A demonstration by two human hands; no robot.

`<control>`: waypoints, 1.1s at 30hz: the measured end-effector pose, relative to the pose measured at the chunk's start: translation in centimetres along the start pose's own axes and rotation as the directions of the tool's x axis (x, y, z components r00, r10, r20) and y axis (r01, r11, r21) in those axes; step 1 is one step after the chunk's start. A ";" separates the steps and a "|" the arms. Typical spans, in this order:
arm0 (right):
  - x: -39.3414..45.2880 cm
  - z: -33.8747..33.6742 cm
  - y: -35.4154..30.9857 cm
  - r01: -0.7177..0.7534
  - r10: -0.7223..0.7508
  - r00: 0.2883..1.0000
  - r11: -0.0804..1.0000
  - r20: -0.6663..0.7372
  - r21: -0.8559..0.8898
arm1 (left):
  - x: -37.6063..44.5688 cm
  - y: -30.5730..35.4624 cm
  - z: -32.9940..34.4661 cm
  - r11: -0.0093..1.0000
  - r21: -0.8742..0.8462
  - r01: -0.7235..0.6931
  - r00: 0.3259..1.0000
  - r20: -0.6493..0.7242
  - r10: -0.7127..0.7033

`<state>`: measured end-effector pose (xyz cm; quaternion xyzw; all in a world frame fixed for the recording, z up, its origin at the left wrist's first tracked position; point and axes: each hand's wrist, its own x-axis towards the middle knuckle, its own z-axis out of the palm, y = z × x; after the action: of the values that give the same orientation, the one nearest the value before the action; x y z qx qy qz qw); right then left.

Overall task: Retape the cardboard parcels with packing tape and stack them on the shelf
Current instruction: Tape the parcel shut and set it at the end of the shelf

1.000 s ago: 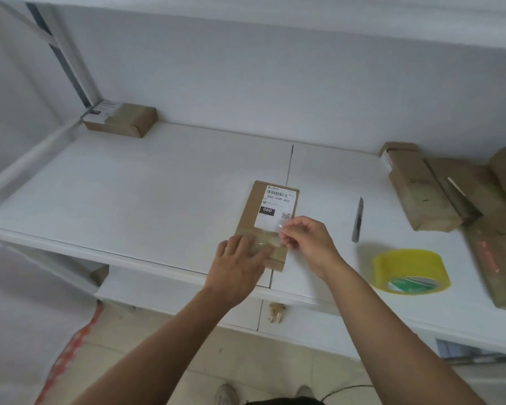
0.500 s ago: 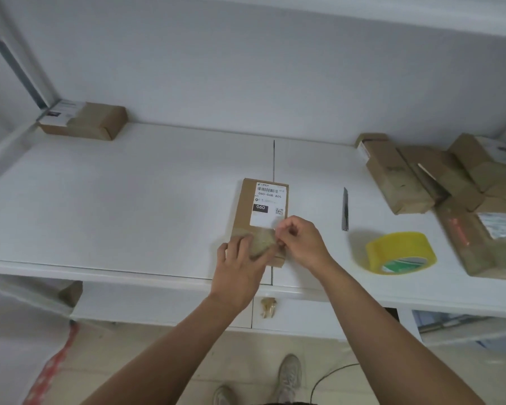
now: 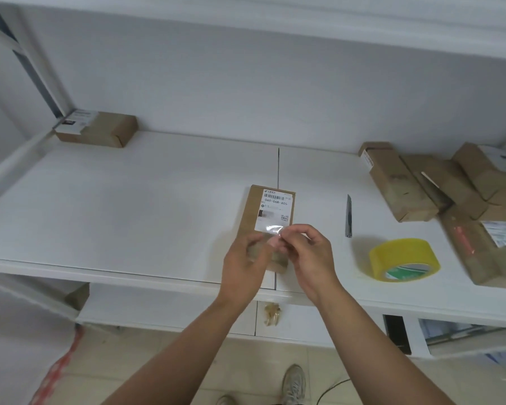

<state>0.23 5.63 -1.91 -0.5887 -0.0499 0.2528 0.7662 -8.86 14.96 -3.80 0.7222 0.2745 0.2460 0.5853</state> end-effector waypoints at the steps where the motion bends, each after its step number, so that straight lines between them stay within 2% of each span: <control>1: -0.4 0.3 0.0 -0.008 0.008 1.000 1.000 0.009 0.007 | 0.2 0.6 0.0 0.995 -0.078 0.069 0.998 0.009 -0.068; 4: -1.0 0.6 0.3 -0.037 0.037 0.999 0.999 0.003 -0.025 | 0.8 1.4 -0.4 0.989 -0.121 0.090 0.995 -0.033 -0.095; 8: -0.9 -0.1 -0.2 -0.010 0.002 0.999 0.971 -0.034 -0.238 | 1.5 1.8 -2.0 0.994 -0.068 0.091 0.990 0.117 -0.083; 11: -0.4 -0.9 -1.1 -0.026 0.050 0.997 0.941 0.063 -0.338 | 2.3 1.6 -3.1 0.994 0.052 0.098 0.951 0.291 -0.109; 15: 0.1 -1.5 -2.2 0.024 0.042 0.984 0.931 0.174 -0.365 | 3.0 1.7 -3.7 0.986 0.159 0.052 0.894 0.433 -0.116; 22: 0.8 -2.2 -4.2 0.153 0.030 0.950 0.823 0.311 -0.547 | 4.5 3.2 -4.4 0.966 0.259 -0.016 0.820 0.557 -0.135; 24: 1.1 -2.2 -4.4 0.158 0.003 0.960 0.819 0.278 -0.552 | 5.3 3.6 -4.4 0.961 0.276 -0.024 0.821 0.554 -0.138; 26: 1.4 -2.1 -4.2 0.157 -0.049 0.976 0.829 0.211 -0.536 | 6.1 3.7 -4.1 0.970 0.242 0.032 0.841 0.519 -0.157; 29: 1.8 -2.2 -2.6 0.136 -0.122 0.991 0.848 0.061 -0.513 | 6.5 2.6 -3.5 0.978 0.141 0.156 0.905 0.377 -0.199; 31: 1.8 -2.4 -1.2 0.074 -0.114 0.991 0.889 -0.063 -0.451 | 6.3 0.9 -3.0 0.969 0.219 0.115 0.954 0.248 -0.170; 33: 1.5 -2.5 0.0 -0.014 -0.046 0.984 0.941 -0.169 -0.339 | 5.4 -1.1 -2.6 0.931 0.365 0.013 0.972 0.212 -0.097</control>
<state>2.49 4.09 -3.04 -0.7311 -0.0300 0.1815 0.6570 -6.81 20.69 -4.16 0.8326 0.2668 0.0909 0.4769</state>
